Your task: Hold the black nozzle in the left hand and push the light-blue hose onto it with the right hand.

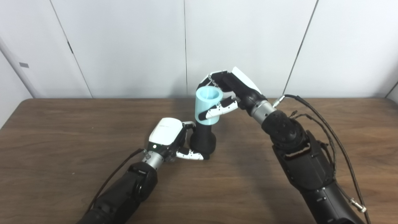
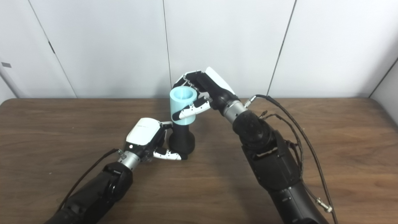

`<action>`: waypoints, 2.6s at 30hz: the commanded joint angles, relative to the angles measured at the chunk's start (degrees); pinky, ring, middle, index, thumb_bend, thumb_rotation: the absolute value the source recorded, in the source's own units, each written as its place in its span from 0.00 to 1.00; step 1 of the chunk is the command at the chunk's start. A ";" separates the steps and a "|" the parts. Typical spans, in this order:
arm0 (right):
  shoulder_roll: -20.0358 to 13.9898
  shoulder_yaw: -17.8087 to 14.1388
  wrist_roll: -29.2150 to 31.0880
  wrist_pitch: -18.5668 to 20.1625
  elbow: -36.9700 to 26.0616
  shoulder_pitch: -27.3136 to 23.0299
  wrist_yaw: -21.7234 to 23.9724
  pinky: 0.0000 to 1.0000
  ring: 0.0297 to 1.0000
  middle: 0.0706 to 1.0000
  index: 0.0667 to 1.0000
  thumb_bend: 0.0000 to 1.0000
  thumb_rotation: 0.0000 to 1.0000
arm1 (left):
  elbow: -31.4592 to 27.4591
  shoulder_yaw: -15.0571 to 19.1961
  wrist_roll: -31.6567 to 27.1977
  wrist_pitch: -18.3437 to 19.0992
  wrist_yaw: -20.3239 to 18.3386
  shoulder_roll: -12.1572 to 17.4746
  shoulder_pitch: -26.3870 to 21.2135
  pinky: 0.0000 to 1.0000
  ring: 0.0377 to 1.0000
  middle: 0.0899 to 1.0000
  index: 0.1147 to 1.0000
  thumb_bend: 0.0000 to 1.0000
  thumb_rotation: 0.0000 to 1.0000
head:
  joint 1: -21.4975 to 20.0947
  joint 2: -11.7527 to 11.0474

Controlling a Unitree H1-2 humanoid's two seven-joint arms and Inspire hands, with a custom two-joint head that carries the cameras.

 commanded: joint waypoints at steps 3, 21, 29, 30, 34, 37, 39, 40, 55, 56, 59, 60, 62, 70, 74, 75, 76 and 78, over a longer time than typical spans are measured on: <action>-0.27 1.27 -0.19 0.92 -0.37 0.85 1.20 0.34 0.40 0.42 0.49 0.52 0.00 | 2.86 -5.29 2.62 -0.40 -9.00 -1.91 7.63 0.29 0.34 0.39 0.48 0.50 0.00 | 0.07 0.22; 1.74 0.53 -0.56 1.67 0.38 -0.49 -1.62 0.33 0.39 0.42 0.49 0.52 0.00 | 2.11 -5.32 2.48 0.03 -9.72 -1.48 7.90 0.29 0.35 0.40 0.47 0.50 0.00 | -0.07 0.54; 2.63 0.68 -2.03 3.63 0.87 -1.74 -3.28 0.31 0.38 0.42 0.50 0.51 0.00 | 1.87 -5.60 2.65 0.34 -9.99 -1.45 7.84 0.28 0.35 0.39 0.48 0.50 0.00 | -0.04 0.82; 2.64 0.70 -2.01 3.65 0.94 -1.82 -3.31 0.31 0.38 0.42 0.50 0.51 0.00 | 1.75 -5.59 2.68 0.54 -10.01 -1.45 7.88 0.28 0.35 0.39 0.47 0.50 0.00 | -0.04 0.85; 2.81 0.83 -2.37 4.94 0.67 -2.04 -3.60 0.31 0.38 0.43 0.50 0.51 0.00 | 1.34 -5.49 2.33 1.01 -10.40 -1.42 7.98 0.29 0.35 0.39 0.48 0.50 0.00 | -0.04 0.85; 2.76 1.01 -2.56 6.06 0.33 -2.33 -3.79 0.32 0.38 0.42 0.50 0.52 0.00 | 1.19 -5.63 2.25 1.01 -10.64 -1.30 7.93 0.29 0.35 0.39 0.48 0.50 0.00 | -0.05 0.94; 2.54 1.08 -2.44 6.42 0.19 -2.61 -3.80 0.32 0.39 0.43 0.49 0.52 0.00 | 1.19 -5.79 2.56 0.94 -10.37 -1.23 7.88 0.28 0.35 0.39 0.48 0.50 0.00 | -0.07 1.03; 2.42 1.14 -2.56 7.04 -0.04 -2.84 -3.68 0.33 0.39 0.43 0.49 0.52 0.00 | 1.28 -5.87 2.83 0.91 -10.03 -1.21 7.87 0.28 0.35 0.39 0.48 0.50 0.00 | -0.07 1.03; -0.95 2.57 -2.37 10.47 -2.94 -4.12 -0.35 0.33 0.39 0.44 0.50 0.51 0.00 | 1.87 -5.48 2.05 0.64 -10.27 -1.28 7.68 0.28 0.35 0.39 0.48 0.49 0.00 | -0.07 1.34; -1.30 2.59 -2.33 10.20 -3.08 -4.21 -0.24 0.33 0.38 0.44 0.50 0.51 0.00 | 1.95 -5.48 2.07 0.55 -10.15 -1.27 7.67 0.28 0.35 0.39 0.48 0.49 0.00 | 0.10 1.50; -2.28 1.52 -1.37 10.23 -4.19 -4.87 0.41 0.31 0.37 0.44 0.51 0.51 0.00 | 1.88 -5.21 1.80 0.35 -9.82 -1.23 7.80 0.26 0.34 0.39 0.48 0.49 0.00 | 0.10 1.50; -2.60 1.20 -1.17 10.12 -4.39 -5.16 0.58 0.30 0.37 0.44 0.51 0.51 0.00 | 1.73 -5.08 1.67 0.52 -9.91 -1.21 7.86 0.26 0.34 0.39 0.48 0.49 0.00 | 0.07 1.63; -3.30 0.74 -1.17 10.28 -4.87 -5.84 1.05 0.31 0.38 0.43 0.50 0.51 0.00 | 1.77 -5.20 1.86 0.47 -10.01 -1.06 7.71 0.25 0.34 0.39 0.48 0.49 0.00 | -0.06 1.66; -3.72 0.09 -1.18 9.68 -5.54 -6.16 1.79 0.31 0.39 0.42 0.50 0.52 0.00 | 2.21 -5.37 1.94 0.20 -10.20 -1.21 7.39 0.23 0.33 0.39 0.48 0.49 0.00 | -0.03 1.72; -2.89 -0.18 -0.94 9.27 -5.32 -5.66 1.04 0.31 0.39 0.43 0.49 0.52 0.00 | 2.21 -5.47 2.15 0.10 -9.92 -1.12 7.52 0.25 0.33 0.39 0.48 0.49 0.00 | -0.03 1.72; -2.66 -0.19 -0.97 9.15 -5.24 -5.56 0.84 0.31 0.39 0.43 0.49 0.52 0.00 | 2.38 -5.42 2.09 -0.20 -9.62 -1.10 7.56 0.25 0.33 0.39 0.48 0.49 0.00 | -0.03 1.72; -2.44 -0.21 -1.02 9.20 -5.31 -5.50 0.71 0.33 0.40 0.44 0.48 0.52 0.00 | 2.42 -5.40 2.10 -0.34 -9.41 -1.05 7.61 0.25 0.33 0.39 0.49 0.49 0.00 | 0.01 1.91; -2.16 -0.25 -1.06 9.20 -5.40 -5.42 0.60 0.34 0.40 0.44 0.47 0.52 0.00 | 2.36 -5.36 2.16 -0.31 -9.16 -1.03 7.73 0.25 0.33 0.39 0.49 0.49 0.00 | 0.01 1.94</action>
